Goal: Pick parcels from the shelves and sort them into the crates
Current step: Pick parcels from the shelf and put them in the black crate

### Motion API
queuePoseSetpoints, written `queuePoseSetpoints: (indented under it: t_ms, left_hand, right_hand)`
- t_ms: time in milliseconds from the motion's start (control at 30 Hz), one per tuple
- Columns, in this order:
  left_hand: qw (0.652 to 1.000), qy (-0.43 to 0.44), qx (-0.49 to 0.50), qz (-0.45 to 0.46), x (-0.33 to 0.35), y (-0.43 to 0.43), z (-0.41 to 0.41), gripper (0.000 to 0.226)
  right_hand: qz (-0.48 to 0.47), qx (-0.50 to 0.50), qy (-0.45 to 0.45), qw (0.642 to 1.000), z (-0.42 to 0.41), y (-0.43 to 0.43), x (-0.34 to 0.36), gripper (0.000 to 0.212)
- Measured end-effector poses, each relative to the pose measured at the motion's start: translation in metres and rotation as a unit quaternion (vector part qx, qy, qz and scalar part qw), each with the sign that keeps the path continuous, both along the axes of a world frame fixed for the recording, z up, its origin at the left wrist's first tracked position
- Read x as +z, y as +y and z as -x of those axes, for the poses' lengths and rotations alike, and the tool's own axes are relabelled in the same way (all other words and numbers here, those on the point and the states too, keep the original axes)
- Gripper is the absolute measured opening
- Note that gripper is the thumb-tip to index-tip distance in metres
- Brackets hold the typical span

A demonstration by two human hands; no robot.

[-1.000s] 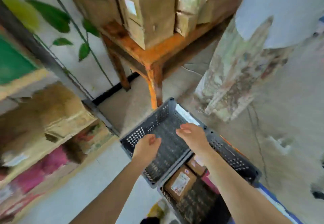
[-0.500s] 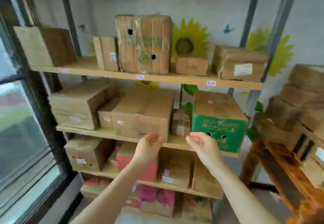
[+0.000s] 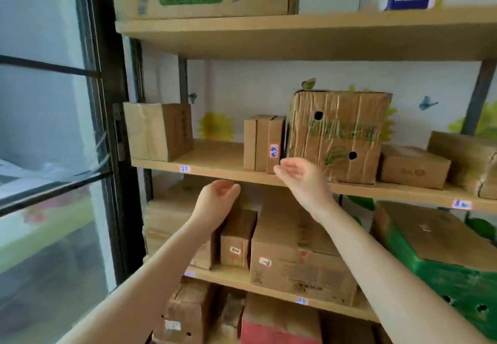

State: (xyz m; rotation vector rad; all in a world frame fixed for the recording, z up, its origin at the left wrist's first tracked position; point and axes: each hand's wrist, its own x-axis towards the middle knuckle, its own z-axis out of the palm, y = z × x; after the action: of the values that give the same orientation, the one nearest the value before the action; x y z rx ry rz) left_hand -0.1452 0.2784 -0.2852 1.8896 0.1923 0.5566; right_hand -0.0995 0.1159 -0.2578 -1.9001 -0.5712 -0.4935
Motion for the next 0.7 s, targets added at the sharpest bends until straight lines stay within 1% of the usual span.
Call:
queuePoseSetpoints:
  t_ms: [100,233,333,400,467,533,600,700]
  left_hand:
    - [1.000,-0.001,-0.009,0.011,0.011,0.019,-0.043,0.036]
    - [0.998,-0.009,-0.040,-0.056,0.023,0.035,-0.099,0.049]
    - [0.994,0.001,-0.064,-0.091,0.029,0.043,-0.138,0.059]
    - [0.989,0.016,-0.074,-0.124,0.030,0.046,-0.160,0.066]
    - [0.984,0.022,-0.088,-0.152,0.029,0.050,-0.178,0.069]
    - [0.980,0.019,-0.106,-0.169,0.030,0.055,-0.192,0.063]
    - [0.973,0.007,-0.124,-0.194,0.030,0.060,-0.199,0.054]
    - [0.970,-0.012,-0.138,-0.201,0.028,0.068,-0.202,0.050]
  right_hand:
    - [0.026,-0.025,-0.052,0.998,-0.035,0.026,0.032,0.034]
    - [0.077,-0.077,-0.108,0.988,-0.087,0.057,0.066,0.033]
    - [0.157,-0.126,-0.116,0.973,-0.122,0.078,0.086,0.039]
    - [0.237,-0.157,-0.101,0.953,-0.140,0.092,0.094,0.045]
    - [0.320,-0.189,-0.094,0.924,-0.154,0.102,0.096,0.049]
    - [0.384,-0.221,-0.099,0.891,-0.162,0.110,0.097,0.052]
    - [0.418,-0.249,-0.110,0.867,-0.166,0.115,0.098,0.048]
    - [0.432,-0.269,-0.114,0.853,-0.166,0.124,0.100,0.043]
